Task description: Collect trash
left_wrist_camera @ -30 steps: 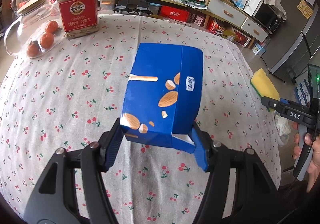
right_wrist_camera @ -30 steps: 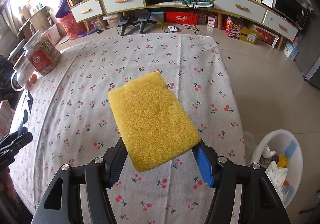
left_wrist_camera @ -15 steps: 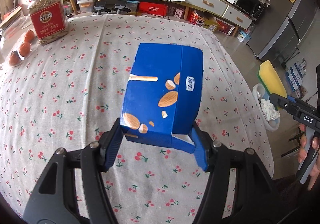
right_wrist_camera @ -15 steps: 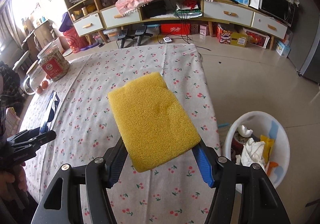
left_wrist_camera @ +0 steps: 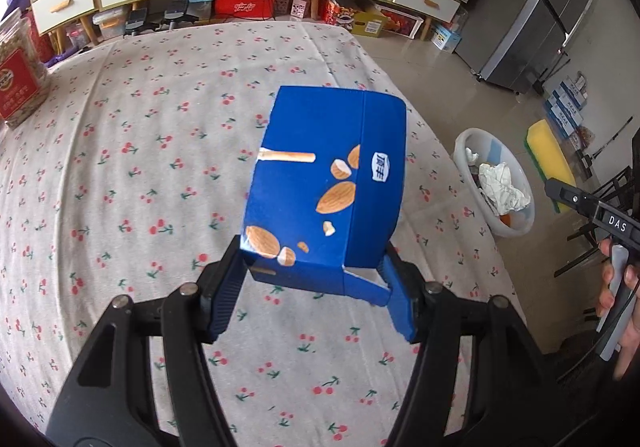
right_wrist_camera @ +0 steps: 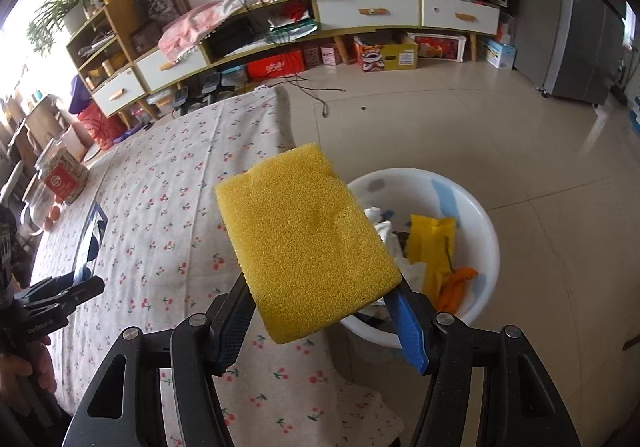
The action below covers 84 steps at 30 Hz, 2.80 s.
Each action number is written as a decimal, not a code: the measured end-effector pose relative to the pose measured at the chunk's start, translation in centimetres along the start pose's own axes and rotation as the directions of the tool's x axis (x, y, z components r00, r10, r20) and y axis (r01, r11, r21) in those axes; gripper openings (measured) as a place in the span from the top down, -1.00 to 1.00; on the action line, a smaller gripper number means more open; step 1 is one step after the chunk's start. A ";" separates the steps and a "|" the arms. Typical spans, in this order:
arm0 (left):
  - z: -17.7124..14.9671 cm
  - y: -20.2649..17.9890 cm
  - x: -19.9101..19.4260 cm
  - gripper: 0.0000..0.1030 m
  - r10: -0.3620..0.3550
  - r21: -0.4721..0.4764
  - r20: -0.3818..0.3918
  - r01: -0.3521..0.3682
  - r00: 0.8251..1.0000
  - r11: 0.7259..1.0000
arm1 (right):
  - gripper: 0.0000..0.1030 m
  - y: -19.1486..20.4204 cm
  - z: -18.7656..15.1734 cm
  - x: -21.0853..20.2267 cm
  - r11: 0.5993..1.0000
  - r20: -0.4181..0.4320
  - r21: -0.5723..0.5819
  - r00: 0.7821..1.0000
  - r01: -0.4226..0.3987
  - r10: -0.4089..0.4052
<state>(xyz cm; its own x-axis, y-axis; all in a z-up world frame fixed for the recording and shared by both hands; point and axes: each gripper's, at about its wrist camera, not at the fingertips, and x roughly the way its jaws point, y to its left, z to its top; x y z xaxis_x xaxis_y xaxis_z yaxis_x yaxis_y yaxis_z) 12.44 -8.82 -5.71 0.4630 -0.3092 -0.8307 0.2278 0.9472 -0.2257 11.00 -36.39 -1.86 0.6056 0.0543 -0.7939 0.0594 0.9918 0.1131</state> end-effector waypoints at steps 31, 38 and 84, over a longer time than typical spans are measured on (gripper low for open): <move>5.4 -20.9 10.2 -0.29 -0.142 0.285 -0.144 0.179 0.979 0.942 | -0.26 -14.8 -2.8 -2.3 0.949 0.003 0.312 0.998 0.055 -0.059; 5.5 -21.1 9.9 -0.55 -0.180 0.291 -0.114 0.206 0.977 0.934 | -0.26 -15.5 -2.2 -2.1 0.943 0.004 0.329 0.998 0.055 -0.060; -2.6 -2.2 -6.4 -0.98 0.201 0.024 0.130 -0.206 0.971 0.978 | -0.77 -0.2 -1.5 -5.2 0.989 0.065 0.138 0.996 0.052 -0.061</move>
<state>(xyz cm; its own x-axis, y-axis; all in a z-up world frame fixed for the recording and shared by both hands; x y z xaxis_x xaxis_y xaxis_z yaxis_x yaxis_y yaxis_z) 6.71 -8.73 -1.22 0.6068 -0.1204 -0.7857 0.1479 0.9883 -0.0373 6.63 -36.69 1.38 0.6513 -0.0142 -0.7587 0.1995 0.9678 0.1532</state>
